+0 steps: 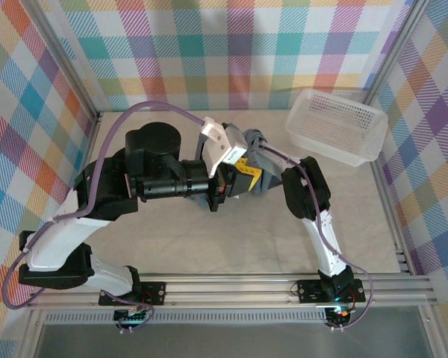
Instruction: Fold the inside-out t-shirt
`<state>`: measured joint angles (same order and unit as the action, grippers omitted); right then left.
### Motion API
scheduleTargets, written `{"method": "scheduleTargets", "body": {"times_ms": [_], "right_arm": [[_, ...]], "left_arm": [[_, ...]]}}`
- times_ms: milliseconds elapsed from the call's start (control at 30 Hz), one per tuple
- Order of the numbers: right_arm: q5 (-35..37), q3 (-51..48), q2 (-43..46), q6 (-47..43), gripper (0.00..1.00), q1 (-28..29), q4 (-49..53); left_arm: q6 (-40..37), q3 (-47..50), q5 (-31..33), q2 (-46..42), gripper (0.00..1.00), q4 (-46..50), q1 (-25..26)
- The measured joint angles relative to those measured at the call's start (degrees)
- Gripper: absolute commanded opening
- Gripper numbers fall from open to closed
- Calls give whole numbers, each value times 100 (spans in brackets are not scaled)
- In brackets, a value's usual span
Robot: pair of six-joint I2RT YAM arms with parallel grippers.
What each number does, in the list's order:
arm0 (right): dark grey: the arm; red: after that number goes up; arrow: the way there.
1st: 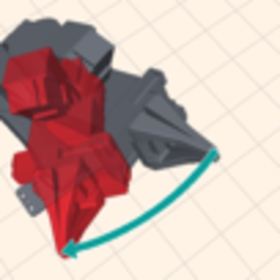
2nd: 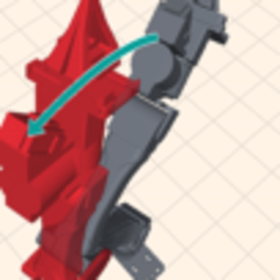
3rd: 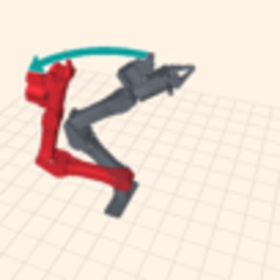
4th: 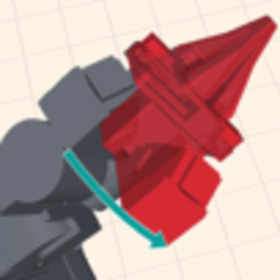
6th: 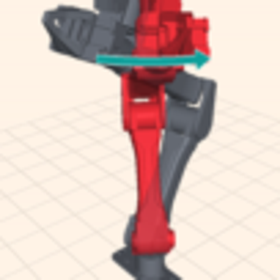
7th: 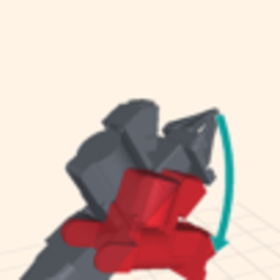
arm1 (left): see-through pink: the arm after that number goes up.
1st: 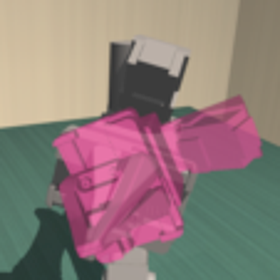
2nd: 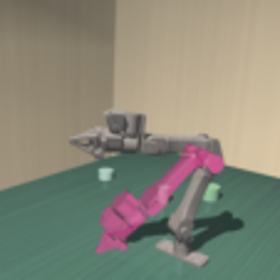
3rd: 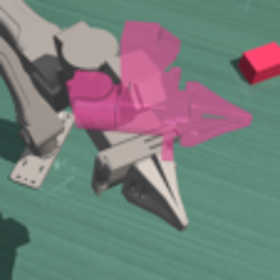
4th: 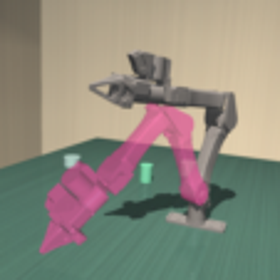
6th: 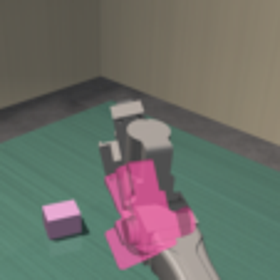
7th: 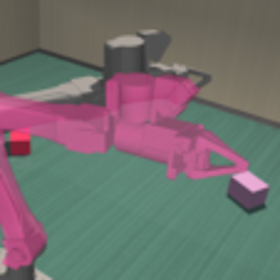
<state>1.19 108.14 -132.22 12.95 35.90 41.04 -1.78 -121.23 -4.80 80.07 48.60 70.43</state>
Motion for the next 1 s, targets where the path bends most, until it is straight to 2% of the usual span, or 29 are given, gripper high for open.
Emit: {"method": "scheduleTargets", "body": {"times_ms": [67, 133, 200, 300, 333, 400, 500, 567, 633, 733, 833, 933, 1000], "right_arm": [[151, 33, -109, -160, 76, 55, 157], [190, 103, -125, -271, 65, 105, 251], [223, 131, -170, -402, 42, 153, 332], [-13, 55, -149, -509, 7, 162, 295], [-177, -105, -63, -525, 0, 162, 184], [-551, -654, 271, -492, 0, 157, -111], [-1069, -2037, 1213, -356, 0, 133, -590], [-1362, -3012, 2127, -216, 0, 131, -911], [-1591, -3729, 3206, -79, 0, 131, -1200], [-1790, -4037, 4535, 20, 0, 131, -1574], [-1777, -4030, 5543, 81, 0, 151, -1928], [-1832, -4017, 6177, 142, 0, 111, -2208], [-1871, -3982, 6380, 188, 0, 72, -2288]], "left_arm": [[-57, 2, 61, -46, 0, 74, 0], [-111, 2, 157, -83, 0, 87, 11], [-179, 2, 415, -109, 0, 87, 31], [-245, 37, 1224, -133, 0, 81, 61], [-227, 39, 1637, -125, 0, 81, 9], [-48, 20, 2140, -66, 0, 101, -317], [614, 17, 2319, 133, 0, 197, -1744], [1016, 439, 2194, 190, 0, 127, -2833], [1366, 1268, 1902, 205, 0, -111, -3823], [1904, 2452, 1169, 529, 0, -422, -4872], [2385, 3716, 483, 984, 0, -1084, -5392], [2710, 4765, 264, 1233, 0, -1300, -5576], [2822, 5062, 221, 1307, 25, -1266, -5589]]}}
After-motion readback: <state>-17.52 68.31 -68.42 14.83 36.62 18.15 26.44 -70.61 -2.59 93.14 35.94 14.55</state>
